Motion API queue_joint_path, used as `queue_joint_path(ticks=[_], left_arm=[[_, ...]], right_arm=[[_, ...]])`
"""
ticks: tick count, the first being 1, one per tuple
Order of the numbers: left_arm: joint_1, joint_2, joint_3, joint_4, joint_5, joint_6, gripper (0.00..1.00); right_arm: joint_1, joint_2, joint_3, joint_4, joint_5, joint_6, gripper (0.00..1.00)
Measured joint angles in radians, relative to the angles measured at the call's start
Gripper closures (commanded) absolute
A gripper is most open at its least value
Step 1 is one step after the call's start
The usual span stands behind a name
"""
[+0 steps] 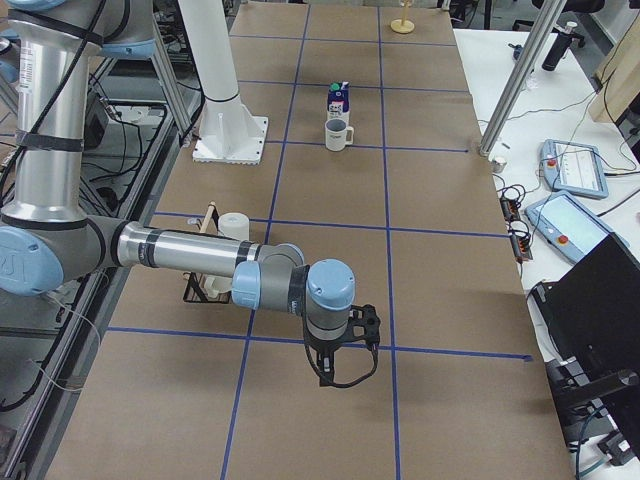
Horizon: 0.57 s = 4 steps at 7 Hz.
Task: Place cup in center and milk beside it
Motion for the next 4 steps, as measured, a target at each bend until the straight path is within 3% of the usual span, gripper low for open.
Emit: queue_joint_path(ticks=[4], left_arm=[[0.003, 0.032, 0.006, -0.069, 0.004, 0.006, 0.01]], right_arm=[[0.000, -0.003, 0.002, 0.000, 0.014, -0.004, 0.00]])
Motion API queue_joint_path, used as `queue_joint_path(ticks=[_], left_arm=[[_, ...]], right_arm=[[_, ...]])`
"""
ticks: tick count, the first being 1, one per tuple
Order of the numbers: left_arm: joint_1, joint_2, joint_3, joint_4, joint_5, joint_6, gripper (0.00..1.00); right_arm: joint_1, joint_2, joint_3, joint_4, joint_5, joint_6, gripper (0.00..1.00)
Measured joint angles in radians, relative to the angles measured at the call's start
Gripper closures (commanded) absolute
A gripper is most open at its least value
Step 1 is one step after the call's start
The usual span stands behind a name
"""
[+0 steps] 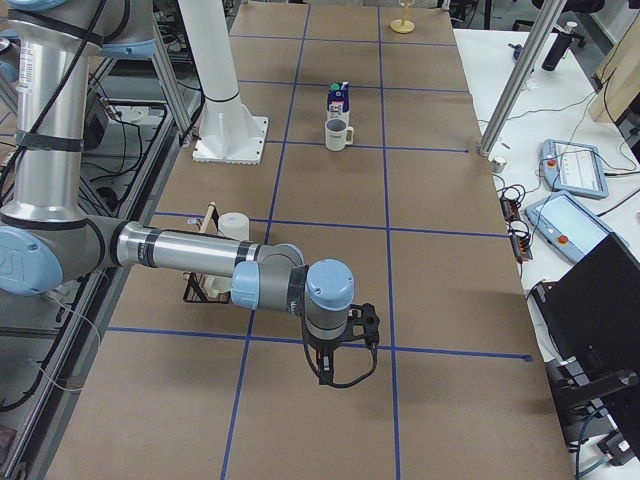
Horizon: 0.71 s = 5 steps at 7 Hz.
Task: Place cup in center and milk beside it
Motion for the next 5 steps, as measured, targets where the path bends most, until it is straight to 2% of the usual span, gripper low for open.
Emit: queue_joint_path(ticks=[5], left_arm=[[0.005, 0.005, 0.015, -0.006, 0.000, 0.000, 0.01]], right_arm=[[-0.001, 0.000, -0.001, 0.000, 0.020, -0.001, 0.00]])
